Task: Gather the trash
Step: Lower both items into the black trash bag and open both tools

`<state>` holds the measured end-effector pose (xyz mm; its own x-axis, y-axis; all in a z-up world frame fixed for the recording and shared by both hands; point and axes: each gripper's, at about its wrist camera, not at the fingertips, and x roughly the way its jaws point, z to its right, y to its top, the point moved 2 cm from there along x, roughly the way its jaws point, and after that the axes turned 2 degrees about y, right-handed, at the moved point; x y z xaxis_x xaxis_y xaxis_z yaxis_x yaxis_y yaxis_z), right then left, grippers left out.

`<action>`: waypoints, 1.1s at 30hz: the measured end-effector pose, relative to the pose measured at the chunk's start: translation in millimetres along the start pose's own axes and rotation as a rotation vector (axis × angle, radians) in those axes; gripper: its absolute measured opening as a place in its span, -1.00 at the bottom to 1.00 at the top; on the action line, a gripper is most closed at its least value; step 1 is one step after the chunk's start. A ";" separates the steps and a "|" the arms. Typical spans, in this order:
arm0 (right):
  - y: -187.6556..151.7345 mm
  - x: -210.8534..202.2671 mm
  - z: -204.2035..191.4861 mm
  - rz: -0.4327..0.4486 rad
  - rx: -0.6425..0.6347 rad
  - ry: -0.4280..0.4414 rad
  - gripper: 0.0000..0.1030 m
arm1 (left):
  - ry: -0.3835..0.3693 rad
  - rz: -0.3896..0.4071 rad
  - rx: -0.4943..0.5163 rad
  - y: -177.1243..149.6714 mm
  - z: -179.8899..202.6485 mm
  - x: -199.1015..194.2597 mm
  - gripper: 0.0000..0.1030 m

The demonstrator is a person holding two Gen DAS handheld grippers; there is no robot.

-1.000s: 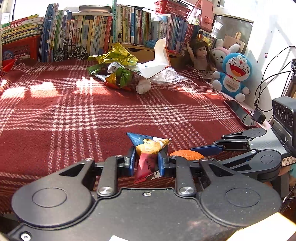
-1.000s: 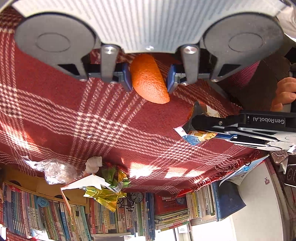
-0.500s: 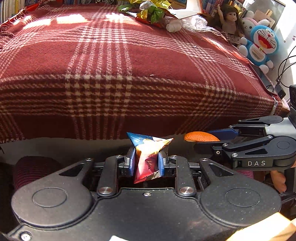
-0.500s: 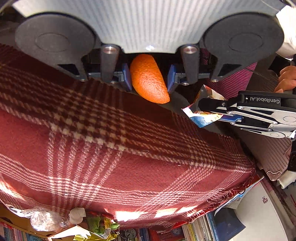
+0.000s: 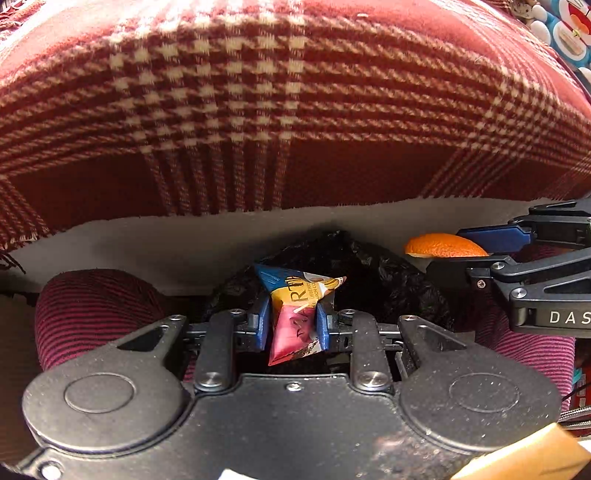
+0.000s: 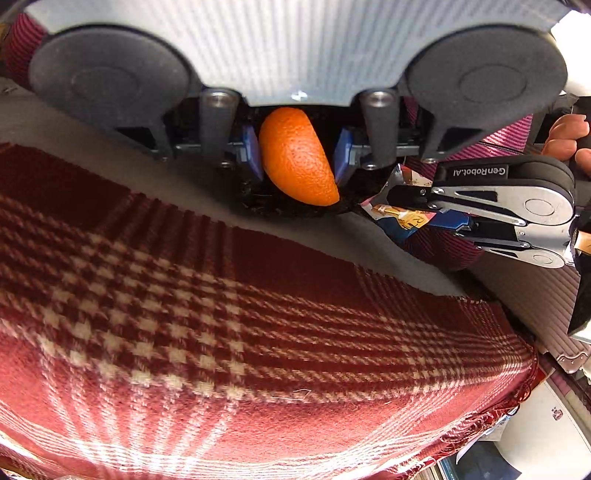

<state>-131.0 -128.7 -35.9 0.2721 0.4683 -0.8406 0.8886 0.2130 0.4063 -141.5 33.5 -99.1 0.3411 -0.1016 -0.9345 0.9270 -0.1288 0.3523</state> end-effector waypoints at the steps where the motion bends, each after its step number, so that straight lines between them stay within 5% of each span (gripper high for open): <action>1: 1.0 1.8 -0.8 -0.004 -0.001 0.001 -0.06 | 0.002 -0.014 0.002 -0.4 1.3 2.9 -0.52; 12: 4.8 8.5 -2.7 -0.020 -0.004 -0.002 -0.02 | -0.001 -0.054 0.011 -2.5 1.5 11.6 -0.43; 15: 5.2 8.5 -3.2 -0.018 -0.005 0.003 0.19 | -0.001 -0.056 0.016 -2.9 3.8 9.2 -0.35; 33: 5.9 9.8 -4.5 -0.021 -0.016 0.010 0.26 | 0.001 -0.078 0.024 -2.3 13.2 22.9 -0.12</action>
<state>-124.8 -119.0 -40.1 0.2501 0.4723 -0.8452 0.8880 0.2361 0.3947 -137.8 18.4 -120.6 0.2684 -0.0893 -0.9592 0.9466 -0.1602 0.2798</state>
